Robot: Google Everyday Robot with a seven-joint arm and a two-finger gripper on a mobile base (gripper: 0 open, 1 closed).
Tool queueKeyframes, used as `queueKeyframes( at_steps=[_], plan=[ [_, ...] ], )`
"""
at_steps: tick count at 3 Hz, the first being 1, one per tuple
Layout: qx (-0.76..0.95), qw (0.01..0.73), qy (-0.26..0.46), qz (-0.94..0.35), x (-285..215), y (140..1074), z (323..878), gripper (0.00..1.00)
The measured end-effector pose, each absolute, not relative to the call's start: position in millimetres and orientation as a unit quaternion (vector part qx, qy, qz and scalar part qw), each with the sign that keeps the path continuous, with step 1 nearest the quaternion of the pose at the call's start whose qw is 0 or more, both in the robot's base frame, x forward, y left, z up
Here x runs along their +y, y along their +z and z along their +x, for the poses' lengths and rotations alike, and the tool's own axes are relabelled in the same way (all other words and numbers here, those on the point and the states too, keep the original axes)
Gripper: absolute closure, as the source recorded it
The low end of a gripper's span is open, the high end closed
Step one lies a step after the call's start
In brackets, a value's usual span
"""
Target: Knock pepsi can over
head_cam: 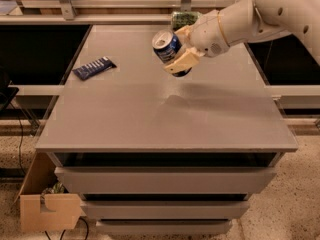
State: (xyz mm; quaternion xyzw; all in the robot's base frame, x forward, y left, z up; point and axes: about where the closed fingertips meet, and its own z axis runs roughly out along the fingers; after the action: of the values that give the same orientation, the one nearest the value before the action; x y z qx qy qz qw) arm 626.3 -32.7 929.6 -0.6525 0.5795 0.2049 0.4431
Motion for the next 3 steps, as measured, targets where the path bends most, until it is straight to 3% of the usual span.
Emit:
queueKeyframes(
  at_steps=[3],
  plan=[
    [0.532, 0.263, 0.010, -0.805, -35, 897, 589, 1.00]
  ],
)
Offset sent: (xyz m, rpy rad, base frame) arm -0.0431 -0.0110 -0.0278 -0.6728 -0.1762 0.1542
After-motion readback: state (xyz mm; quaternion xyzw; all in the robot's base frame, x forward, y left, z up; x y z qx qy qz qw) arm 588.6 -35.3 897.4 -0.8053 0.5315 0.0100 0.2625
